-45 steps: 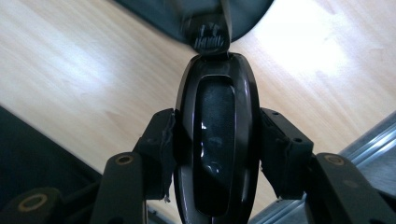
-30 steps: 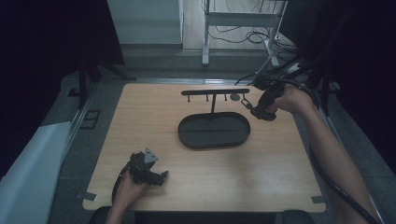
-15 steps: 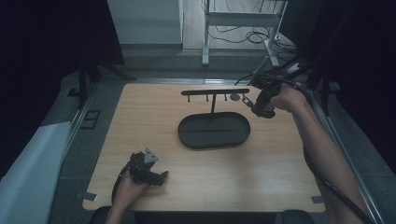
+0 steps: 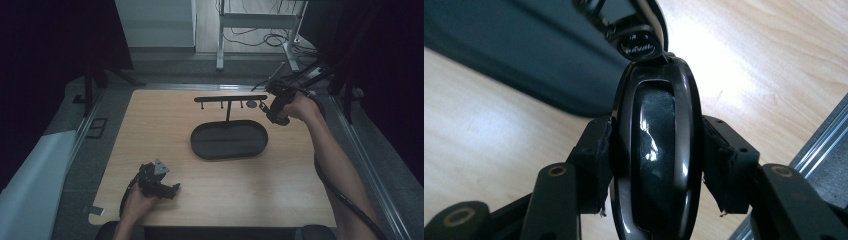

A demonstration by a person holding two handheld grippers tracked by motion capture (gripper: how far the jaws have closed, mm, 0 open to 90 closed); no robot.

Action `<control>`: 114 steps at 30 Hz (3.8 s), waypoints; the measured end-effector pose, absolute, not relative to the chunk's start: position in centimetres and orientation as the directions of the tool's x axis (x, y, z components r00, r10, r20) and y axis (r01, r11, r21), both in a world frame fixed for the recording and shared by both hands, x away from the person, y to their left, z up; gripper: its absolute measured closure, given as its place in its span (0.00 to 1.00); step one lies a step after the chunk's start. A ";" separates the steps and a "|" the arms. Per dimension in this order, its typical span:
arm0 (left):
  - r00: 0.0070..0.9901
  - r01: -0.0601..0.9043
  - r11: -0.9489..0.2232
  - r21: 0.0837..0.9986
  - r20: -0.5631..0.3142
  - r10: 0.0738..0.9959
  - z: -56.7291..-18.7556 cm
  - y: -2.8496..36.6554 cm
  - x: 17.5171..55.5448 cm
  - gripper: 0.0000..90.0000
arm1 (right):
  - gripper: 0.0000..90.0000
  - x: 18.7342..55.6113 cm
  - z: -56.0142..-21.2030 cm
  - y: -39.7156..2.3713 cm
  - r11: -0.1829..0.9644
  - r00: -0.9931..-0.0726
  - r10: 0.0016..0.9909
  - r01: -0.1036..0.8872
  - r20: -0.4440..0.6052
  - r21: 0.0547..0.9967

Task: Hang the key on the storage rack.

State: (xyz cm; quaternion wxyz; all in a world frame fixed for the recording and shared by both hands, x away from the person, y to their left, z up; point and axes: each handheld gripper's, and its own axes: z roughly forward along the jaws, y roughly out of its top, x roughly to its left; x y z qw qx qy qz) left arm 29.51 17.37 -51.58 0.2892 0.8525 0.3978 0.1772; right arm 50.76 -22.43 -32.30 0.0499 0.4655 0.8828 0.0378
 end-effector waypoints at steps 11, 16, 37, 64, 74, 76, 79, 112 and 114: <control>0.619 0.575 -0.515 0.636 0.073 0.782 -51.6 17.4 29.5 0.00 | 0.54 51.7 -34.6 -21.8 0.530 -0.527 0.847 0.827 -0.072 0.187; 0.619 0.574 -0.514 0.637 0.074 0.782 -51.6 17.4 29.5 0.00 | 0.54 51.7 -35.6 -21.9 0.529 -0.529 0.846 0.823 -0.062 0.208; 0.616 0.575 -0.508 0.641 0.070 0.785 -51.6 17.2 29.5 0.00 | 0.20 49.5 -35.1 -23.2 0.588 -0.619 0.784 0.724 -0.036 0.361; 0.604 0.578 -0.451 0.679 0.015 0.797 -51.3 17.6 29.5 0.00 | 0.14 43.8 -34.3 -27.1 0.602 -0.662 0.746 0.630 -0.065 0.490; 0.601 0.576 -0.444 0.686 0.013 0.799 -51.2 17.8 29.5 0.00 | 0.14 41.3 -34.6 -28.6 0.603 -0.677 0.733 0.602 -0.065 0.524; 0.600 0.576 -0.443 0.687 0.013 0.800 -51.2 17.8 29.4 0.00 | 0.14 40.7 -34.8 -29.0 0.599 -0.677 0.733 0.599 -0.063 0.532; 0.600 0.575 -0.442 0.688 0.012 0.800 -51.2 17.8 29.4 0.00 | 0.14 40.0 -35.0 -29.5 0.591 -0.676 0.735 0.598 -0.055 0.542; 0.600 0.576 -0.446 0.684 0.016 0.800 -51.3 17.7 29.4 0.00 | 0.14 33.7 -42.8 -31.4 0.499 -0.630 0.776 0.583 -0.031 0.642; 0.601 0.576 -0.447 0.685 0.017 0.799 -51.3 17.7 29.4 0.00 | 0.14 33.4 -44.0 -31.1 0.487 -0.625 0.780 0.581 -0.026 0.651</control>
